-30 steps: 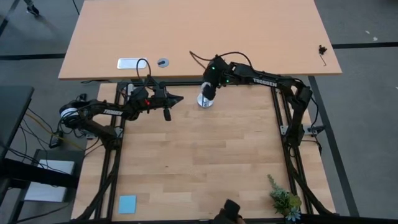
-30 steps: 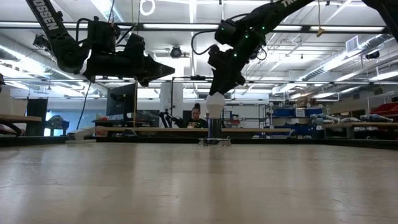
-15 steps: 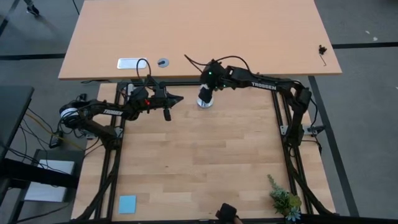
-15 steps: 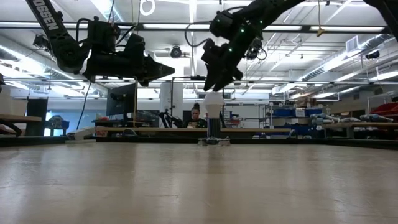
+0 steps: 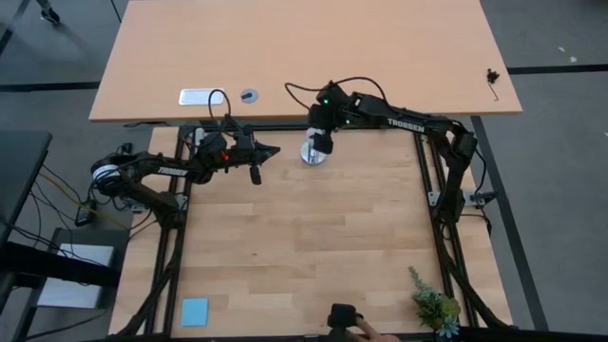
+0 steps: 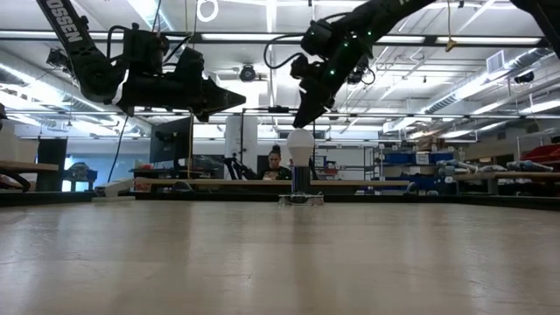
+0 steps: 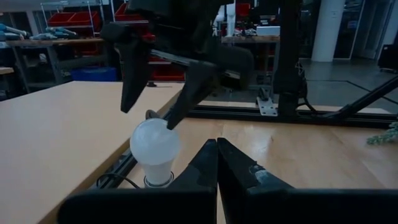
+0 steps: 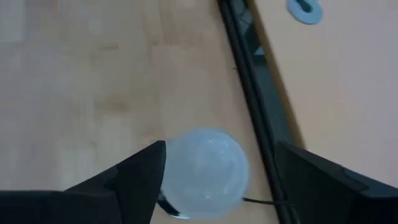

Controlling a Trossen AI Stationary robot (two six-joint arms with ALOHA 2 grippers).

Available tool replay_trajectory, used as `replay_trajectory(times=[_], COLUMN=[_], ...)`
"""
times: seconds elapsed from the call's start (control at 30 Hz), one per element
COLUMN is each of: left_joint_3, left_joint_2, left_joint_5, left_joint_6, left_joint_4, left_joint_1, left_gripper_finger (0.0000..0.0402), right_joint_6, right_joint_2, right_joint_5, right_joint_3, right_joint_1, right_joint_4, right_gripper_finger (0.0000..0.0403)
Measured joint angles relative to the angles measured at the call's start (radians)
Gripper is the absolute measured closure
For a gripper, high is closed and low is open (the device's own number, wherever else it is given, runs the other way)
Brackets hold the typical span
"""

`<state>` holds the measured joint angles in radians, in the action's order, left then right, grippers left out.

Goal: Screw lightbulb
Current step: Insert the white lightbulb into the silver lamp

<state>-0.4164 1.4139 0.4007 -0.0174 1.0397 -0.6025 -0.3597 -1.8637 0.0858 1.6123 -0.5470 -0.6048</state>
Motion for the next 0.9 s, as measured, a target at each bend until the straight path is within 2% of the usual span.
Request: replay_trajectory(times=[0.17, 0.53, 0.9], left_joint_3=[0.000, 0.000, 0.001], left_joint_2=[0.000, 0.000, 0.000], left_joint_5=[0.000, 0.000, 0.000], left_joint_6=[0.000, 0.000, 0.000], left_joint_4=[0.001, 0.000, -0.004], left_joint_1=[0.000, 0.000, 0.000], left_gripper_finger=[0.0396, 0.0396, 0.0396], right_joint_6=[-0.008, -0.057, -0.057], right_joint_2=[0.000, 0.000, -0.062], right_joint_5=[0.071, 0.069, 0.043], right_joint_3=[0.000, 0.000, 0.003], right_joint_1=[-0.011, -0.011, -0.013], right_joint_4=[-0.012, -0.020, -0.007], right_gripper_finger=[0.0106, 0.0109, 0.0113])
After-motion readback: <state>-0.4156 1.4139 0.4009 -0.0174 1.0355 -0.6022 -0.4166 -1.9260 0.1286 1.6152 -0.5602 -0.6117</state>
